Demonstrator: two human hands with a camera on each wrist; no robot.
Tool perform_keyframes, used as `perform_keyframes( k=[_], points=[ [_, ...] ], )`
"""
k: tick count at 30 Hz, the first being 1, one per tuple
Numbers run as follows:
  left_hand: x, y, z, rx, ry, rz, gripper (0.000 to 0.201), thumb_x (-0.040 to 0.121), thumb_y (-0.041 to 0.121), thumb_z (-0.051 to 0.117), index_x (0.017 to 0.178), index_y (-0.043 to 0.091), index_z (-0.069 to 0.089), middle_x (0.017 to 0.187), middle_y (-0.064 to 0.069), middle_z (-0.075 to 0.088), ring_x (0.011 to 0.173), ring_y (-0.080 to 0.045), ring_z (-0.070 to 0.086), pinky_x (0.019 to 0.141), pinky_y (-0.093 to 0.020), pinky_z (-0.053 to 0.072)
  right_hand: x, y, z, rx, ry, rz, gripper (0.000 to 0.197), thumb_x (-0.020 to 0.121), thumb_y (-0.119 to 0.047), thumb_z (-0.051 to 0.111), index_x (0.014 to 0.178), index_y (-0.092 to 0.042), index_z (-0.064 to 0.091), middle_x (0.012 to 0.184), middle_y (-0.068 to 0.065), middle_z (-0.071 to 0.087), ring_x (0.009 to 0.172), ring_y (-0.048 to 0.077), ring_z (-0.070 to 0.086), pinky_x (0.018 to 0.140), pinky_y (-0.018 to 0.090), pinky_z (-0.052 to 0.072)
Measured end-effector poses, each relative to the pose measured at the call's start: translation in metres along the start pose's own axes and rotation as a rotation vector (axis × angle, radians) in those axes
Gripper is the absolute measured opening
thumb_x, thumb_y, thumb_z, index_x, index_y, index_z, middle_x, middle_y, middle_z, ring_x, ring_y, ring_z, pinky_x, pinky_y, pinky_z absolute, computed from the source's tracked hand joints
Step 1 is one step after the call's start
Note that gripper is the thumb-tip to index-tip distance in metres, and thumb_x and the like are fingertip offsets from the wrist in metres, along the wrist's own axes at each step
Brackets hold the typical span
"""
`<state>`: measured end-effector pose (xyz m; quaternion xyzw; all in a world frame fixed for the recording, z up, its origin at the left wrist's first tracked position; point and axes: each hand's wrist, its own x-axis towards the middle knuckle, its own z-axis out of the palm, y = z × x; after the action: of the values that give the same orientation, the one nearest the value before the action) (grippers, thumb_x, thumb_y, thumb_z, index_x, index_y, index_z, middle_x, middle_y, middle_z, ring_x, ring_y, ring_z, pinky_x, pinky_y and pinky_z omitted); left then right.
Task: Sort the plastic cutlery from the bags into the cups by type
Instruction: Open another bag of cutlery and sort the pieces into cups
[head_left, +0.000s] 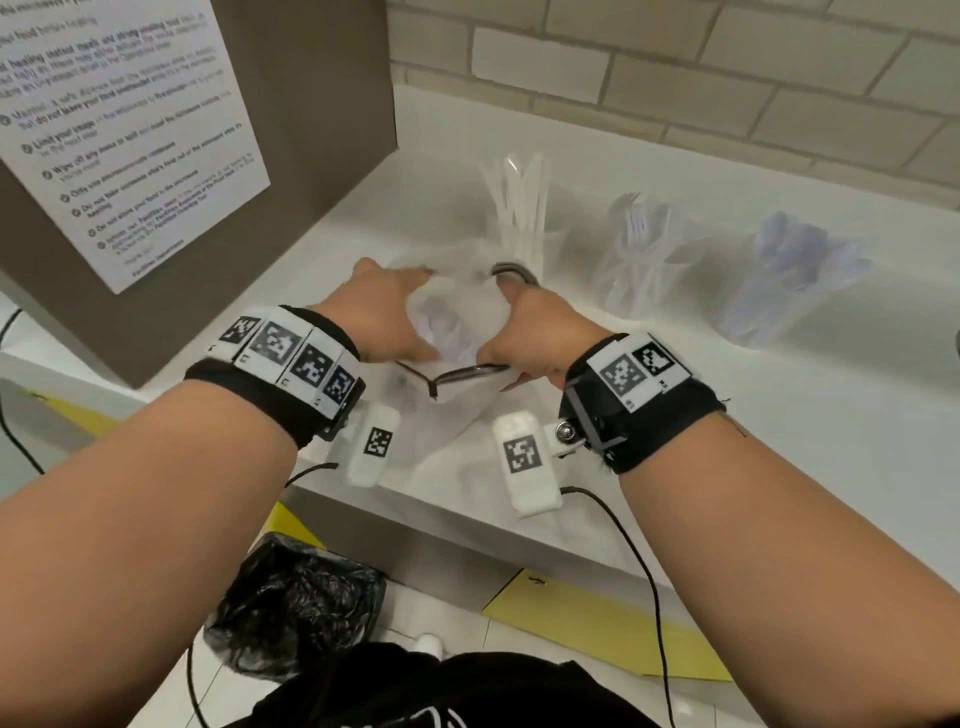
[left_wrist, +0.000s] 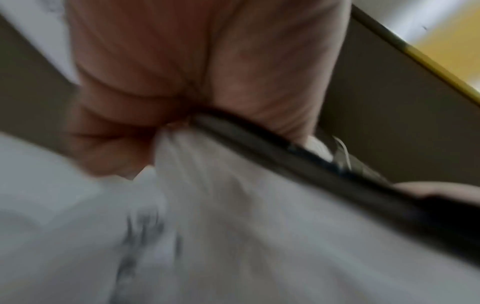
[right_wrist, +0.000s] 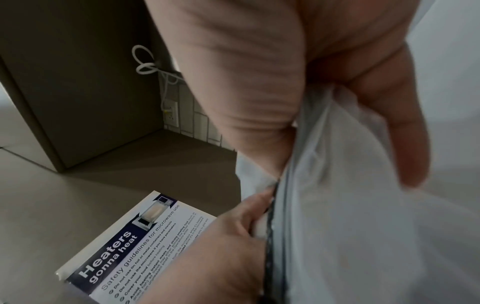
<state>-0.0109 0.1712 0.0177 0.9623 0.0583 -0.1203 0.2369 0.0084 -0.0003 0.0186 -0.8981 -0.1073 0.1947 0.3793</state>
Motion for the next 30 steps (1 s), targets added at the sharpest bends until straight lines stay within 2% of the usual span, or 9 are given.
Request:
perform_keyframes(
  k=[3,7,12,16,20,23,25,27,30],
  points=[
    [0.001,-0.003,-0.002,0.12,-0.149,-0.05,0.123,0.062,0.037,0.085,0.153,0.032,0.003,0.135,-0.013,0.026,0.082,-0.021,0.059,0.079,-0.032,0.055,0.003,0.005,-0.001,-0.05,-0.022,-0.003,0.074,0.072,-0.009,0.074,0.138,-0.025,0.047,0.134,0.007,0.041,0.109,0.025,0.059,0.085,0.035,0.057],
    [0.005,-0.008,0.005,0.149,-0.136,0.008,0.122,0.055,0.042,0.083,0.151,0.034,0.008,0.133,-0.01,0.027,0.101,-0.026,0.056,0.089,-0.034,0.051,0.001,0.0,-0.007,-0.189,0.081,-0.262,0.089,0.071,0.003,0.066,0.148,-0.026,0.032,0.15,0.005,0.012,0.142,0.014,0.023,0.102,0.016,0.038],
    [0.0,-0.003,0.001,0.254,-0.016,0.119,0.086,0.067,0.027,0.08,0.141,0.038,0.038,0.153,0.001,-0.005,0.101,-0.022,0.059,0.092,-0.035,0.05,0.005,-0.001,0.001,-0.323,-0.011,-0.276,0.079,0.074,0.003,0.063,0.146,-0.013,0.034,0.148,0.003,0.021,0.129,0.016,0.043,0.091,0.014,0.038],
    [0.001,-0.008,0.001,0.235,0.044,0.052,0.096,0.06,0.018,0.085,0.138,0.014,0.03,0.14,-0.008,0.02,0.077,-0.027,0.059,0.067,-0.033,0.053,0.004,0.004,0.001,-0.368,-0.036,-0.061,0.103,0.069,-0.032,0.078,0.151,-0.024,0.016,0.145,0.005,0.016,0.125,0.02,0.045,0.102,0.028,0.044],
    [0.0,-0.006,0.009,0.012,0.093,-0.12,0.098,0.061,0.033,0.085,0.136,0.005,0.029,0.124,-0.015,0.034,0.082,-0.025,0.061,0.073,-0.033,0.054,0.001,0.004,0.013,-0.427,-0.185,-0.032,0.107,0.073,-0.013,0.074,0.151,-0.037,0.005,0.124,0.006,0.025,0.082,0.02,0.059,0.068,0.03,0.06],
    [-0.002,-0.008,0.008,0.086,0.074,-0.249,0.056,0.079,0.045,0.064,0.11,0.001,0.049,0.105,-0.015,0.047,0.077,-0.022,0.059,0.072,-0.036,0.055,0.006,0.004,0.007,-0.631,-0.067,-0.067,0.089,0.081,0.006,0.05,0.15,-0.038,0.018,0.131,0.012,0.028,0.067,0.014,0.05,0.065,0.021,0.048],
    [-0.004,-0.012,0.005,0.236,0.127,-0.293,0.045,0.083,0.05,0.057,0.094,0.007,0.051,0.115,-0.013,0.038,0.074,-0.025,0.056,0.066,-0.036,0.047,0.012,0.004,0.001,-0.631,0.047,-0.07,0.078,0.081,0.007,0.047,0.146,-0.035,0.035,0.138,0.012,0.027,0.091,0.022,0.057,0.083,0.023,0.049],
    [-0.001,-0.017,0.0,0.319,0.205,-0.236,0.041,0.084,0.046,0.055,0.091,0.005,0.058,0.125,-0.015,0.035,0.084,-0.03,0.056,0.068,-0.038,0.044,0.012,0.002,0.0,-0.558,0.166,-0.086,0.065,0.08,0.001,0.053,0.137,-0.03,0.05,0.146,0.01,0.022,0.121,0.032,0.043,0.101,0.028,0.04],
    [0.005,-0.024,-0.003,0.315,0.195,-0.055,0.024,0.083,0.017,0.059,0.105,0.01,0.067,0.127,-0.012,0.037,0.096,-0.03,0.057,0.082,-0.038,0.049,0.002,-0.012,0.012,-0.525,0.456,-0.329,0.037,0.074,-0.007,0.061,0.109,-0.016,0.07,0.134,0.01,0.039,0.118,0.035,0.036,0.1,0.042,0.038]
  ],
)
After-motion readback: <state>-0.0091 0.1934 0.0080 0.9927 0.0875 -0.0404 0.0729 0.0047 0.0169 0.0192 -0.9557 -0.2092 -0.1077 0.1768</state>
